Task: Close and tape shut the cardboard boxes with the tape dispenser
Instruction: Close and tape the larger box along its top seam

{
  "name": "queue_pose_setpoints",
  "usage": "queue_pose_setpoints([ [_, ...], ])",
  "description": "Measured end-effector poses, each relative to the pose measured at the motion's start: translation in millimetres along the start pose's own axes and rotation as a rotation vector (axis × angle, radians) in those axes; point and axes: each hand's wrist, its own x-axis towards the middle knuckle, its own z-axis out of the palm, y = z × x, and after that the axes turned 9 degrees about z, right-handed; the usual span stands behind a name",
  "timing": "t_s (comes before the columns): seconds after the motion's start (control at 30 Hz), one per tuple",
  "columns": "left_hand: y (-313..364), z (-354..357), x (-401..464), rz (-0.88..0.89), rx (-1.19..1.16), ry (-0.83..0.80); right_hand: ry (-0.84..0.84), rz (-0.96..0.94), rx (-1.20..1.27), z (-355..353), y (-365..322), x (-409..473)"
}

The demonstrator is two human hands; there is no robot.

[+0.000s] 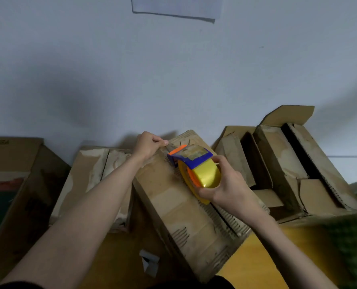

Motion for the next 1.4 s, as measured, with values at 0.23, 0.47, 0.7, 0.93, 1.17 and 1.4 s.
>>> queue_pose_setpoints([
  [0.23, 5, -1, -2, -0.011, -0.01, -0.005, 0.051, 0.032, 0.086, -35, 26, -34],
  [0.47, 16, -6, -22, 0.244, 0.233, 0.022, 0.149, -0.004, 0.117, -25, 26, -43],
  [0.7, 12, -18, -55, 0.685, 0.634, -0.456, 0.186, -0.029, 0.08, -18, 29, -46],
  [0.93, 2, -15, -54, 0.69, 0.759, -0.552, 0.157, -0.003, 0.034, -15, 33, -45],
  [1.17, 0, -14, -49, 0.68, 0.771, -0.57, 0.12, -0.003, 0.022, -11, 43, -50],
  [1.4, 2, -15, -49, 0.669, 0.77, -0.583, 0.106, 0.014, 0.046, -18, 44, -63],
])
